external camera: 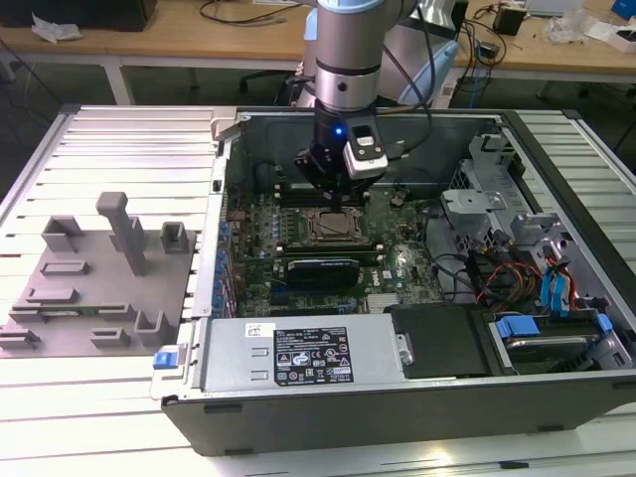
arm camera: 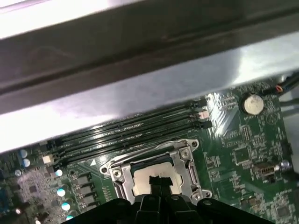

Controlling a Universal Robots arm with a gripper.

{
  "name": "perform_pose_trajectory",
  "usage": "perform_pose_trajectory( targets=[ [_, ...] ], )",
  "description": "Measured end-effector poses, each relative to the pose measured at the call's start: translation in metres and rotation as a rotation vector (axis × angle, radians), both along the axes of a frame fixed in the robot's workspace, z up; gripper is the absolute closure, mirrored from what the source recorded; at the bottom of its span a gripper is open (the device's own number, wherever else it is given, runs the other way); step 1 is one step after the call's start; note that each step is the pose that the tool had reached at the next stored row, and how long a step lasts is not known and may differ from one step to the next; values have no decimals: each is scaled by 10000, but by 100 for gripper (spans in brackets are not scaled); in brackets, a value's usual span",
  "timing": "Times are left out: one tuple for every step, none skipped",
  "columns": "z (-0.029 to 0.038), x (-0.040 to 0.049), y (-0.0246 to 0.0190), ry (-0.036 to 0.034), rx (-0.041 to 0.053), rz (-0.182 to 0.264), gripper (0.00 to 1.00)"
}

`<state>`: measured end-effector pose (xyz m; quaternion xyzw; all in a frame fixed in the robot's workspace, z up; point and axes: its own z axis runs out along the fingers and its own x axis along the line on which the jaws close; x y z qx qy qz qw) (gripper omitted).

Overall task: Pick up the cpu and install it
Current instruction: 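Install the first cpu locking lever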

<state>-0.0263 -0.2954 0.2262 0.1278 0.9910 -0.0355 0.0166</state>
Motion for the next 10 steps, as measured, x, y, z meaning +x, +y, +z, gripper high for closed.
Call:
perform_pose_trajectory(
  targets=[
    [-2,1,0,0,0,160,89],
    [-5,2,-1,-2,3,308,89],
    [-7,3,-4,-3,4,385,89],
    [-8,2,-9,-2,4,441,89],
    [-9,2,-19,-1,4,488,89],
    [-11,2,-33,-2,8,539,89],
    [-11,2,-44,-4,14,573,89],
    [-14,0,-110,-28,131,713,89],
    [-15,-10,-146,-47,167,770,89],
    [-15,-18,-159,-60,187,798,89]
  ],
)
